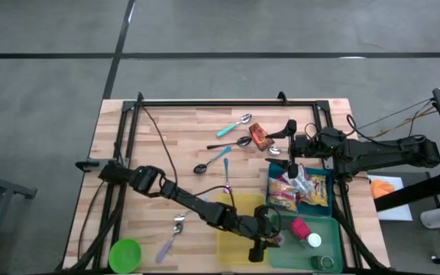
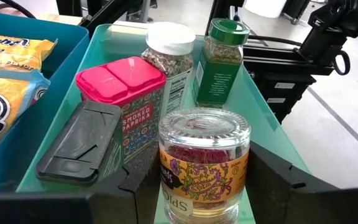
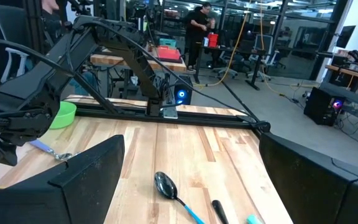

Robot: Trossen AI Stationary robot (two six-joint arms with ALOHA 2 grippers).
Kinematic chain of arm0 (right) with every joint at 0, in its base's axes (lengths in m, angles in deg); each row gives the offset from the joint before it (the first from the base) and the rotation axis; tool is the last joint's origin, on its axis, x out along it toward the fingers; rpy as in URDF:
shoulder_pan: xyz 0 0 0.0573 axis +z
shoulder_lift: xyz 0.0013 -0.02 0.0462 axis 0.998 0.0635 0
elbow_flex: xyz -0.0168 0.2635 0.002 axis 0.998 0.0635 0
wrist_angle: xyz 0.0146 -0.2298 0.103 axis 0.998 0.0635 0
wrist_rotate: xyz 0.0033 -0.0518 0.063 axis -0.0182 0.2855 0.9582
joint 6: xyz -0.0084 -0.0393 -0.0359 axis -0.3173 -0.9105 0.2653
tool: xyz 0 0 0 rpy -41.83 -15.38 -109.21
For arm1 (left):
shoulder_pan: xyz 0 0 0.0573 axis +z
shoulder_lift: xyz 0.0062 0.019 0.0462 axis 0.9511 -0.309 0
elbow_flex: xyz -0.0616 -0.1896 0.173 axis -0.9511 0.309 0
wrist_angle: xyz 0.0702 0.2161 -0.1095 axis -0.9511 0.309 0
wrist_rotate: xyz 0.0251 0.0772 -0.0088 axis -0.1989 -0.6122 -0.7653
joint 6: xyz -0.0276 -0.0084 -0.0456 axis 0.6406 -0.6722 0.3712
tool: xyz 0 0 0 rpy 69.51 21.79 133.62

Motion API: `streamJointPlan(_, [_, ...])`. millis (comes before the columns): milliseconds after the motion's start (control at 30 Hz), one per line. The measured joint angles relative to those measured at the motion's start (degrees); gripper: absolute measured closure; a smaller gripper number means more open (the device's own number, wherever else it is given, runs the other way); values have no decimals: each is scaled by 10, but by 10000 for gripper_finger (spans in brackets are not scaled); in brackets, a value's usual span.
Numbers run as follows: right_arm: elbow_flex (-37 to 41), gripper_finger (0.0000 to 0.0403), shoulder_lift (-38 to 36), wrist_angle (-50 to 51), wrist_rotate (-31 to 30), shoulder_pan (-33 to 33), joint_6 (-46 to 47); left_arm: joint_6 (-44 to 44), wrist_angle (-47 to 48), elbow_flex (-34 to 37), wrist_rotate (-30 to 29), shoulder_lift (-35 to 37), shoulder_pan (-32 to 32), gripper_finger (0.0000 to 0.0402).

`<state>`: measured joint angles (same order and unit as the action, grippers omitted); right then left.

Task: Pick & Place Food Item
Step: Put the brown seasoning bottle into the green bin

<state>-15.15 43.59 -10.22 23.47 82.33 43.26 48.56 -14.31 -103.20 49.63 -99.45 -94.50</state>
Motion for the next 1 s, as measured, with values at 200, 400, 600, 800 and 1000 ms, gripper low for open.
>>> streamJointPlan(200, [0, 33, 0, 0, 0, 0, 0, 0, -25, 1, 3, 0, 0, 219])
streamJointPlan(400, [0, 33, 0, 0, 0, 0, 0, -17, -83, 1, 8, 0, -9, 205])
streamJointPlan(600, [0, 33, 0, 0, 0, 0, 0, -34, -94, 1, -10, -4, -18, 203])
streamJointPlan(800, [0, 33, 0, 0, 0, 0, 0, -26, -128, 1, -13, -41, -18, 202])
streamJointPlan(1000, [0, 33, 0, 0, 0, 0, 0, -26, -151, -2, -13, -47, -15, 202])
